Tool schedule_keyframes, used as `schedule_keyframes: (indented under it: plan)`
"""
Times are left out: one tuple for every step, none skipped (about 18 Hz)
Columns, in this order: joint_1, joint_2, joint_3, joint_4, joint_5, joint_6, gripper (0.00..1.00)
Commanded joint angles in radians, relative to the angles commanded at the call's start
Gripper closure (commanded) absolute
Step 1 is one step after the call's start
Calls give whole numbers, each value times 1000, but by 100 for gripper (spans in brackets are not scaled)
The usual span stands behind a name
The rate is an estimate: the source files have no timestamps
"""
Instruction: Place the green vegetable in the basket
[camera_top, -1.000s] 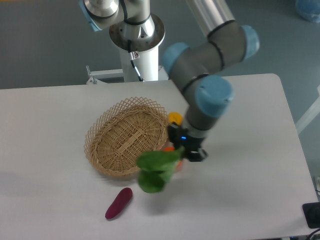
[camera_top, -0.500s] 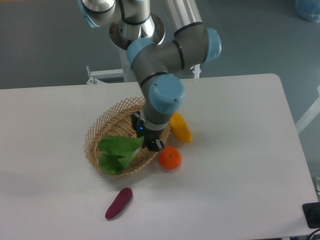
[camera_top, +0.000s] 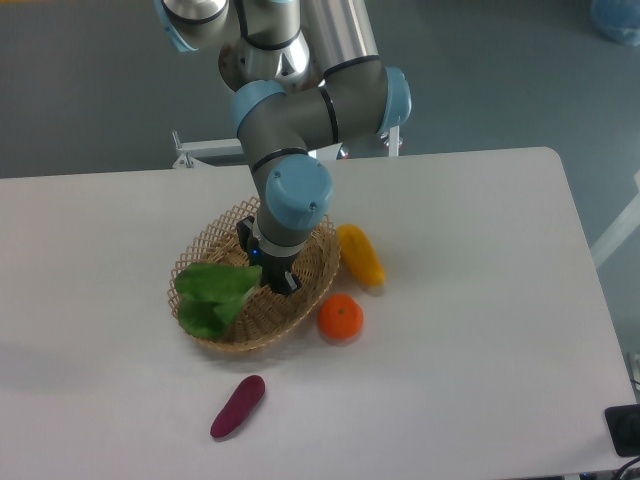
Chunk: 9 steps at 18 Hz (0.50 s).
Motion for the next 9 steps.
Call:
schedule_keyframes:
  plan:
    - [0, 0, -2, -2, 3, 3, 17]
    - [0, 0, -2, -2, 6, 3, 13]
    - [0, 0, 0, 0, 11, 3, 7]
    - [0, 0, 6, 2, 11, 2, 2]
    - [0, 0, 17, 2, 11, 2, 1]
    - [0, 0, 23, 2, 11, 0, 0]
    - [0, 0, 28, 2, 11, 0, 0]
    - [0, 0, 38, 2, 11, 2, 0]
    - [0, -2, 57, 5, 11, 3, 0]
